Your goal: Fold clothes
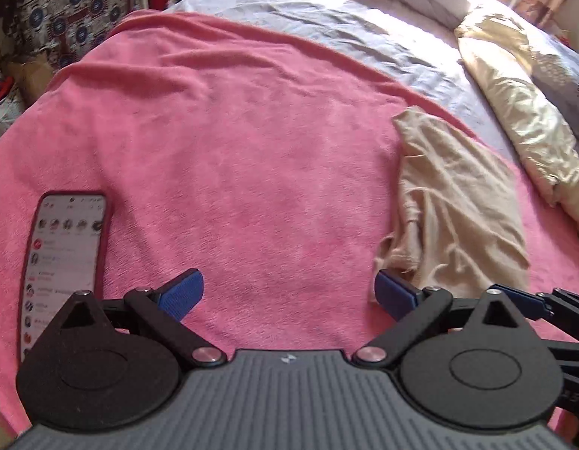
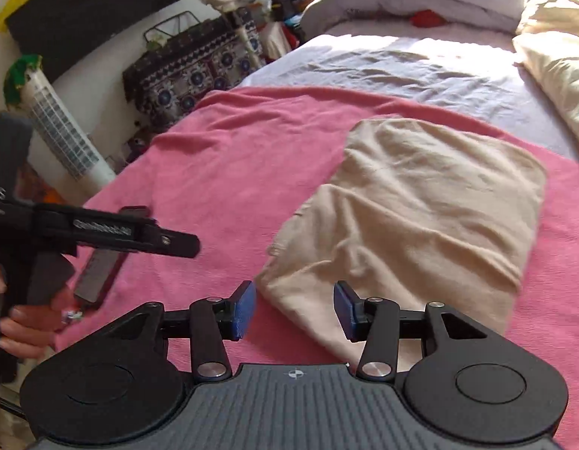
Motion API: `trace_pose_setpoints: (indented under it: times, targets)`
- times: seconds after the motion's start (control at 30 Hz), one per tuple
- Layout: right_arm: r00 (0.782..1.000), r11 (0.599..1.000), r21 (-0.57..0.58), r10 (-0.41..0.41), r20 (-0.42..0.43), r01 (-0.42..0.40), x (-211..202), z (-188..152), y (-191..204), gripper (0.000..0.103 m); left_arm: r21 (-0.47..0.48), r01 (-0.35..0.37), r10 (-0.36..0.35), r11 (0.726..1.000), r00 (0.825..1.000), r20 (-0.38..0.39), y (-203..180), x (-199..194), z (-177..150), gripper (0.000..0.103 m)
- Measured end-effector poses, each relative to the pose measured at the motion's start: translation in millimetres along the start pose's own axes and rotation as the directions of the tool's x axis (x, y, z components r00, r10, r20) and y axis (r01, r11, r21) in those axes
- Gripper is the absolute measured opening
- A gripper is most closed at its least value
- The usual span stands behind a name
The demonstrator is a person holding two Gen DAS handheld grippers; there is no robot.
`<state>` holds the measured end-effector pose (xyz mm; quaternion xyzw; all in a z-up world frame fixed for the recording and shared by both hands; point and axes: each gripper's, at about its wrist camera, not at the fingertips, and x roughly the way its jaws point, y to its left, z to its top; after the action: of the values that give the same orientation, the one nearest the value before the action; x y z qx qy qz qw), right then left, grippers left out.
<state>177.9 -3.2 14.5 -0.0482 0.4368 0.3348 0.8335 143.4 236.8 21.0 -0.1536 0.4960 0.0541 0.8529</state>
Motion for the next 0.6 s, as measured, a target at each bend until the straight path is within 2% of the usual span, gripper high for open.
trace_pose_setpoints:
  times: [0.07,0.1,0.13,0.17,0.2,0.23,0.27,0.33,0.37,0.4,0.43,0.5,0.6]
  targets:
    - [0.996,0.992,-0.096,-0.085,-0.010,0.083,1.0,-7.2,-4.5,0.050,0.066,0.114,-0.115,0.991,0.993,0.018,-27.5,1.3,10.1,0.099]
    - [0.997,0.990,-0.126,-0.072,-0.037,0.067,6.0,-11.2,-5.0,0.049,0.091,0.166,-0.168,0.982,0.985,0.023,-41.5,2.8,14.2,0.099]
    - [0.997,0.989,-0.142,-0.044,-0.071,0.034,11.3,-15.2,-5.3,0.045,0.110,0.214,-0.217,0.971,0.976,0.025,-54.4,5.8,17.8,0.099]
    - [0.992,0.990,-0.138,0.022,-0.123,-0.039,18.5,-20.3,-4.1,0.039,0.126,0.250,-0.254,0.960,0.967,0.021,-66.6,10.8,20.9,0.099]
    - [0.984,0.985,-0.135,0.085,-0.156,-0.106,21.6,-25.7,-0.4,0.039,0.143,0.280,-0.285,0.949,0.958,0.015,-79.4,15.9,23.4,0.099]
    - [0.976,0.977,-0.146,0.128,-0.174,-0.154,19.5,-29.2,3.3,0.038,0.162,0.285,-0.290,0.945,0.957,0.002,-92.5,23.3,24.1,0.099]
    - [0.964,0.968,-0.149,0.173,-0.201,-0.204,14.1,-32.6,5.4,0.036,0.182,0.254,-0.254,0.950,0.967,-0.024,-100.5,35.5,22.0,0.099]
    - [0.960,0.968,-0.133,0.181,-0.213,-0.212,-1.9,-38.2,1.8,0.036,0.238,0.123,-0.106,0.963,0.991,-0.086,-109.9,61.0,9.8,0.097]
    - [0.963,0.974,-0.117,0.167,-0.212,-0.194,-10.7,-39.1,-4.5,0.036,0.278,0.035,-0.009,0.960,0.996,-0.094,-108.8,69.6,-0.5,0.094]
    - [0.967,0.981,-0.096,0.148,-0.207,-0.171,-19.7,-38.1,-13.4,0.036,0.310,-0.044,0.076,0.950,0.993,-0.092,-106.2,76.7,-10.6,0.097]
    - [0.972,0.987,-0.077,0.127,-0.196,-0.145,-27.7,-34.4,-23.6,0.036,0.316,-0.087,0.116,0.945,0.990,-0.076,-99.0,77.4,-19.6,0.103]
    - [0.988,0.997,-0.048,0.061,-0.142,-0.068,-38.6,-19.8,-44.8,0.036,0.280,-0.089,0.108,0.956,0.993,-0.052,-81.9,65.5,-33.5,0.103]
    - [0.999,0.996,-0.083,-0.036,-0.028,0.033,-30.6,13.6,-59.0,0.039,0.236,-0.105,0.120,0.966,0.991,-0.054,-69.9,57.3,-43.4,0.103]
